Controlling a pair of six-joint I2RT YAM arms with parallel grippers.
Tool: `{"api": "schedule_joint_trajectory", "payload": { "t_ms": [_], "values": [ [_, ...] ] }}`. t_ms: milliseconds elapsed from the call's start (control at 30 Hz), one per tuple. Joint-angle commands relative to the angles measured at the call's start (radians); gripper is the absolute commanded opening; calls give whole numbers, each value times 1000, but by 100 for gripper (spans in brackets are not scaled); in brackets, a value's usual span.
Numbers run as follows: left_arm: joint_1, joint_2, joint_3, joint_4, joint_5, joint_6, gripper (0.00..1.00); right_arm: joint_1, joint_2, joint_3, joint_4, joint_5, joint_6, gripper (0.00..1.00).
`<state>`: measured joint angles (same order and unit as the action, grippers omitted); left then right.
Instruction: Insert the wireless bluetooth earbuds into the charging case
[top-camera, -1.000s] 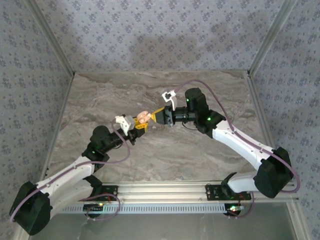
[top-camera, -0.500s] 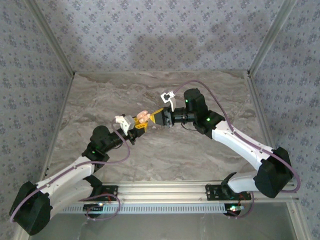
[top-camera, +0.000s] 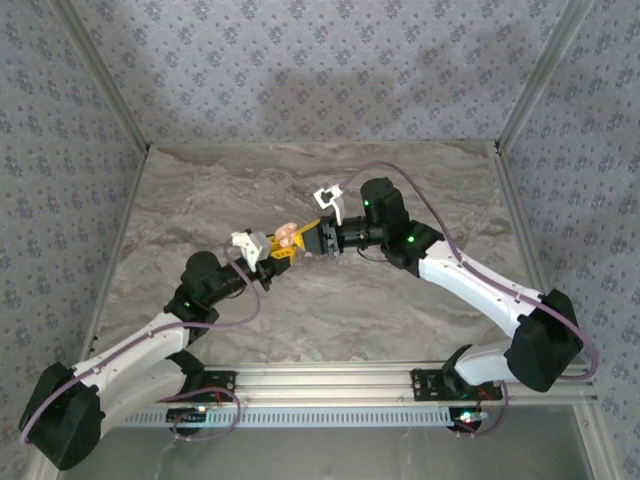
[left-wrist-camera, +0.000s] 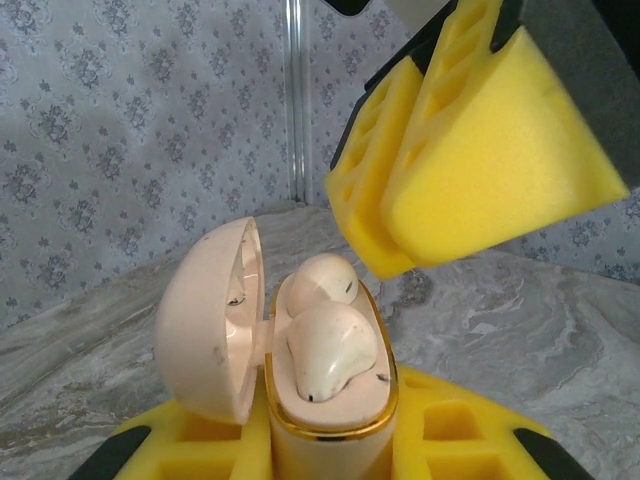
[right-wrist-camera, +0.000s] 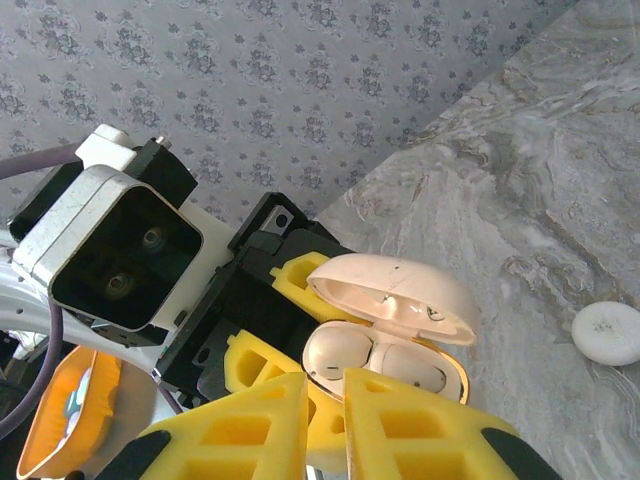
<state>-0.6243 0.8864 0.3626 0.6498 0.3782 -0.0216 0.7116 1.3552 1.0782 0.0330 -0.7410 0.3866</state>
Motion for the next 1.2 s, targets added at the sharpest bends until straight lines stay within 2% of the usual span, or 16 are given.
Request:
{"api": "schedule_joint_trajectory", "payload": {
  "t_ms": [0,133,300,433,733,933,1067,1133,1167],
  "values": [
    [-6,-1,34,6,29,17,10,2,-16,34,6,-14,-16,22],
    [-6,2,39,-5,77,22,10,-20,-73,28,-23,6,-42,36],
    [-5,6,49,-13,160,30,10,-61,-83,49,-99,7,-83,59],
    [-6,24,69,-29,218,34,10,-71,-37,87,-121,-38,-97,65],
    [-7,62,100,-52,246,43,10,-43,54,146,-128,-190,-92,65],
    [-6,71,110,-66,208,38,10,-43,40,125,-132,-247,-90,47],
    [-5,77,114,-89,147,29,10,-58,-22,58,-118,-239,-87,42],
    [-5,95,134,-129,108,16,11,-80,-59,25,-119,-184,-77,43],
    [-6,110,154,-163,107,10,11,-97,-78,8,-127,-137,-64,46]
  ]
}}
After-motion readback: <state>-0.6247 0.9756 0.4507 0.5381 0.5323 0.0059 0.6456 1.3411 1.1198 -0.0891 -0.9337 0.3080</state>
